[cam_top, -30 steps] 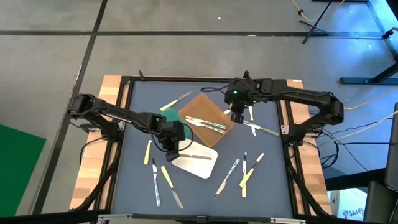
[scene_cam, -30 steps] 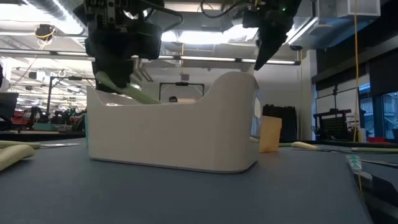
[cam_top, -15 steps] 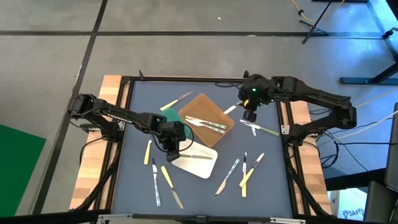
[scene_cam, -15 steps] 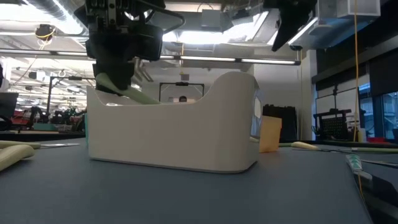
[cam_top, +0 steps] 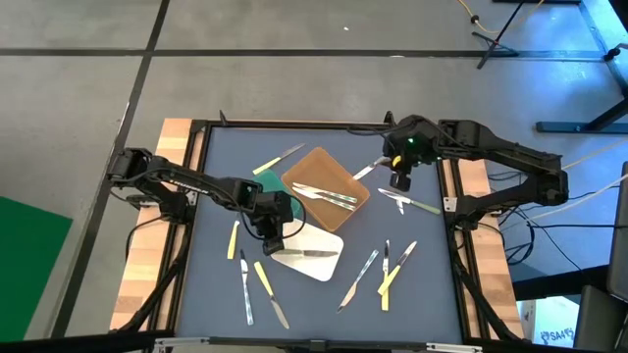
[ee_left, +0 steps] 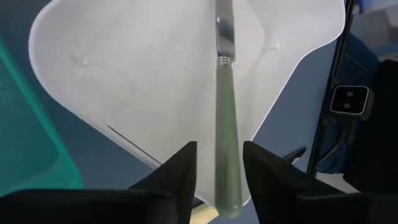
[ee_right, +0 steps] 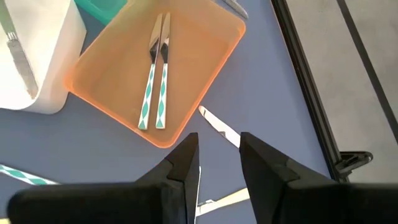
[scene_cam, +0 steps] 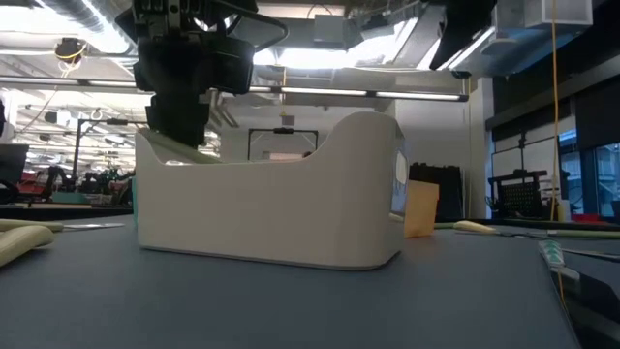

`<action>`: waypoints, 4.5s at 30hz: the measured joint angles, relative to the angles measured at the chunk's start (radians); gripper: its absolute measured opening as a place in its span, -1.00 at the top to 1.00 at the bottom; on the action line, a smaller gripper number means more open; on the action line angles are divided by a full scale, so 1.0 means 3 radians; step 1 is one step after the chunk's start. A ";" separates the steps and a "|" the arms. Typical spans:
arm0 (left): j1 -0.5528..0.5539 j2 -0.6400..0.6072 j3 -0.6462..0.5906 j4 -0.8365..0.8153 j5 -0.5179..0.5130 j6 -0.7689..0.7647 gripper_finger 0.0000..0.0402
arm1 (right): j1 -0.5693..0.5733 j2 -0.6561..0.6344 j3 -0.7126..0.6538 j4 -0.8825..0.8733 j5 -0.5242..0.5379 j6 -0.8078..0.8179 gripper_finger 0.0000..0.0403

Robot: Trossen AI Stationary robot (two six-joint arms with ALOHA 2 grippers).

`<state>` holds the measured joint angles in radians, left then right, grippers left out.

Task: Sort silverware by color (type)
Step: Put the yellow table knife into the green bin

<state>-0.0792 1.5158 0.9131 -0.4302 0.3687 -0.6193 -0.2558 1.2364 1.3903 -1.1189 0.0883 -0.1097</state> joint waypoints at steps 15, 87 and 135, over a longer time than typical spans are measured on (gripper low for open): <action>0.0179 -0.0004 -0.0003 0.0107 0.0349 -0.0106 0.35 | -0.0001 0.0000 0.0000 -0.0116 0.0145 0.0000 0.49; 0.0635 -0.0436 -0.0004 0.0969 -0.0245 0.1147 0.35 | -0.1229 -0.0159 -0.1617 0.0871 0.0258 0.1376 0.49; 0.0635 -0.0435 -0.0003 0.0967 -0.0329 0.1143 0.35 | -0.1402 0.1229 -0.1616 0.1398 0.0402 0.1595 0.49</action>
<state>0.1112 1.3853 0.9123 -0.1402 0.2699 -0.2764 -0.6765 1.6051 0.9054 -0.6995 0.2091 0.3690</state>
